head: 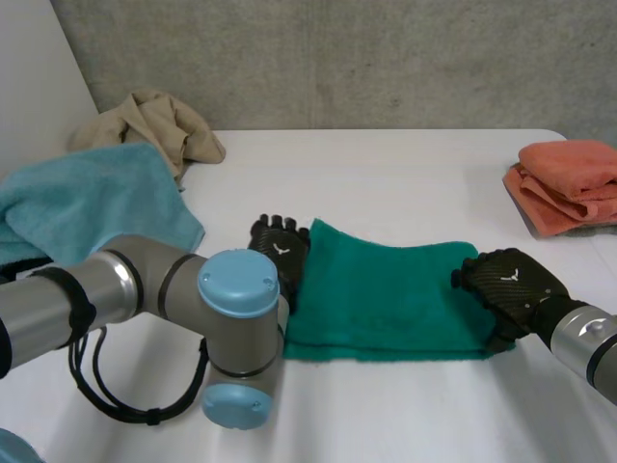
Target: Fold the laundry.
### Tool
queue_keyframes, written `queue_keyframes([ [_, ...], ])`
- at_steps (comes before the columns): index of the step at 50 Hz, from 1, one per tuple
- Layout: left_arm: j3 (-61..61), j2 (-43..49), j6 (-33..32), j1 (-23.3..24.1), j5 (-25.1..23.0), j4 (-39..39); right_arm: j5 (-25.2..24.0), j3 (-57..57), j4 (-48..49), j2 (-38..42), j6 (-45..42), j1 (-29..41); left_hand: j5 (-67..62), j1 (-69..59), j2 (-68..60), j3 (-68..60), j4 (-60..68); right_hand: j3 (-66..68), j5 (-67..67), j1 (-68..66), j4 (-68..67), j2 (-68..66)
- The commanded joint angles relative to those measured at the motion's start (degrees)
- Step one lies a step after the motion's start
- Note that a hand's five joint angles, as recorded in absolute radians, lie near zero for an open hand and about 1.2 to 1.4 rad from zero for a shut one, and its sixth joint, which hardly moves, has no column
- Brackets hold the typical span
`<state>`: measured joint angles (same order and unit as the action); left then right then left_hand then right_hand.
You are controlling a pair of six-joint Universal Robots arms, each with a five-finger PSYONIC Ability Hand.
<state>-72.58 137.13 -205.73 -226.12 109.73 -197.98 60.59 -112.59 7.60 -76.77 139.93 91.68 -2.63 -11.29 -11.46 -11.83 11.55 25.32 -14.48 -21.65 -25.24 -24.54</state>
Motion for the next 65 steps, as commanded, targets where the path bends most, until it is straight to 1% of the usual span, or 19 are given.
queue_keyframes([
  [1,-3.97,-5.29,0.51,1.56,0.93,-0.03,0.32,0.0,1.46,1.36,-0.1,-0.01,0.06,-1.28,-1.11,-0.74,1.02,9.15,-9.99,-12.82,-9.23,-9.93],
  [12,-7.22,-9.24,0.6,4.81,1.63,-0.03,1.89,0.0,1.63,2.77,-2.9,-0.01,0.23,-1.11,-0.94,-0.57,0.85,19.72,-20.56,-23.4,-19.81,-20.51],
  [14,-7.84,-9.77,0.6,4.73,1.72,-0.03,2.69,0.0,1.63,3.12,-3.7,-0.18,0.23,-1.11,-0.94,-0.57,0.85,29.11,-29.95,-32.78,-29.19,-29.89],
  [15,-8.45,-10.29,0.6,4.73,1.72,-0.03,3.47,0.0,1.63,3.38,-4.66,-0.18,0.23,-1.11,-0.94,-0.57,0.85,43.49,-44.33,-47.16,-43.58,-44.27],
  [17,-9.24,-10.91,0.6,4.64,1.72,0.05,4.44,0.0,1.54,3.3,-5.72,-0.18,0.23,-1.11,-0.94,-0.57,0.85,54.63,-55.47,-58.3,-54.72,-55.41],
  [28,-15.66,-18.03,0.69,3.15,1.81,-0.03,7.08,1.23,0.75,2.77,-11.61,-0.62,0.56,-0.78,-0.6,-0.24,0.52,54.68,-55.52,-58.35,-54.76,-55.46],
  [33,-17.68,-21.9,0.69,1.56,1.81,-0.03,7.61,5.53,0.84,1.1,-15.91,1.04,0.73,-0.61,-0.43,-0.07,0.35,54.68,-55.52,-58.35,-54.76,-55.46],
  [35,-18.21,-22.86,0.69,1.12,1.81,-0.03,7.7,6.94,0.84,-0.39,-16.44,3.5,0.73,-0.61,-0.43,-0.07,0.35,54.68,-55.52,-58.35,-54.76,-55.46],
  [43,-21.11,-28.14,0.69,-2.13,1.89,-0.3,5.42,12.48,1.46,-1.01,-17.41,22.12,0.73,-0.61,-0.43,-0.07,0.35,54.68,-55.52,-58.35,-54.76,-55.46],
  [47,-22.6,-29.81,0.86,-3.1,1.81,-0.56,0.24,13.71,1.37,3.28,-17.59,30.82,0.73,-0.61,-0.43,-0.07,0.35,54.68,-55.52,-58.35,-54.76,-55.46],
  [48,-22.95,-30.16,1.12,-3.36,1.81,-0.65,-2.47,13.8,1.02,5.38,-18.11,33.19,0.73,-0.61,-0.43,-0.07,0.35,54.68,-55.52,-58.35,-54.76,-55.46],
  [52,-23.57,-30.16,2.79,-3.36,1.72,-0.56,-4.69,13.89,0.67,10.4,-19.78,36.29,0.73,-0.61,-0.43,-0.07,0.35,54.68,-55.52,-58.35,-54.76,-55.46],
  [55,-23.66,-30.16,4.11,-3.36,1.28,-0.56,-3.56,14.5,0.75,12.08,-20.22,36.2,0.9,-0.44,-0.27,0.1,0.18,54.68,-55.52,-58.35,-54.76,-55.46],
  [56,-23.57,-30.16,4.37,-3.36,1.19,-0.56,-3.46,14.59,0.67,11.91,-19.79,36.29,0.9,-0.44,-0.27,0.1,0.18,50.07,-50.91,-53.74,-50.16,-50.85],
  [57,-23.49,-30.16,4.55,-3.36,1.1,-0.56,-3.38,14.68,0.67,11.73,-19.52,36.29,0.9,-0.44,-0.27,0.1,0.18,36.87,-37.71,-40.54,-36.96,-37.65],
  [58,-22.96,-30.16,4.73,-3.27,1.02,-0.56,-3.03,14.68,0.84,11.21,-18.74,36.38,0.9,-0.44,-0.27,0.1,0.18,10.09,-10.93,-13.76,-10.18,-10.88],
  [61,-21.91,-29.81,4.82,-3.53,0.84,-0.74,-2.85,14.77,0.75,9.9,-13.58,35.42,0.9,-0.44,-0.27,0.1,0.18,-15.32,14.48,11.65,15.24,14.54],
  [64,-20.24,-29.46,4.82,-3.36,0.75,-0.91,-2.58,14.86,0.93,6.47,-5.49,32.79,0.9,-0.44,-0.27,0.1,0.18,-15.32,14.48,11.65,15.24,14.54],
  [65,-18.93,-29.37,4.9,-3.01,0.75,-0.91,-2.32,14.86,0.93,4.11,0.98,30.77,0.9,-0.44,-0.27,0.1,0.18,-15.32,14.48,11.65,15.24,14.54],
])
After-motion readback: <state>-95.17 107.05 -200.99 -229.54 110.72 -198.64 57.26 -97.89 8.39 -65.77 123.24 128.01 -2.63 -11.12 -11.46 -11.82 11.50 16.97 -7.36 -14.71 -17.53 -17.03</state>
